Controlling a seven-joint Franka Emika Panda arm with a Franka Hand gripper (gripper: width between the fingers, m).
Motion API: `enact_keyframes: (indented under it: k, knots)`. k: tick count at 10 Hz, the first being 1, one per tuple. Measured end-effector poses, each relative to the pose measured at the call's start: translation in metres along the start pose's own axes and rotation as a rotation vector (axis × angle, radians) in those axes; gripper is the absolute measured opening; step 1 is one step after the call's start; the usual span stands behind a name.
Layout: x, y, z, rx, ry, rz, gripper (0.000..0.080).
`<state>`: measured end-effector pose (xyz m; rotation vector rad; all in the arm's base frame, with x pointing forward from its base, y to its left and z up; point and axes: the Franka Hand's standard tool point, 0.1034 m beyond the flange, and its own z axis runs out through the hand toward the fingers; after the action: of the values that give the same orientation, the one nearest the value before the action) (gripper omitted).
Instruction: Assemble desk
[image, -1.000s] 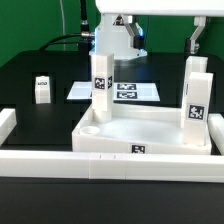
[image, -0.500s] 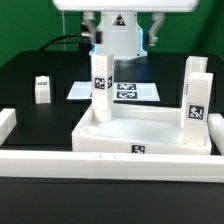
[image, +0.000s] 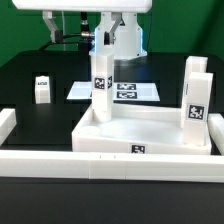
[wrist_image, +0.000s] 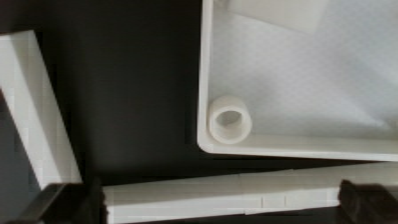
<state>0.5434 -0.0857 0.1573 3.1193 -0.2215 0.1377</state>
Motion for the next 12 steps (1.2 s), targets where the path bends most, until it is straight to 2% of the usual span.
enact_keyframes:
  k: [2,4,5,6,10,12]
  knots:
    - [-0.002,0.004,0.001,-0.002,0.001,-0.043,0.0649]
    - [-0.026,0.049,0.012,-0.016,-0.005,-0.180,0.0649]
    - [-0.031,0.066,0.017,-0.029,-0.002,-0.222,0.0649]
    - [-0.035,0.075,0.024,-0.046,0.006,-0.244,0.0649]
    - [-0.038,0.080,0.029,-0.049,-0.006,-0.260,0.0649]
    - [-0.060,0.110,0.042,-0.046,-0.014,-0.302,0.0649]
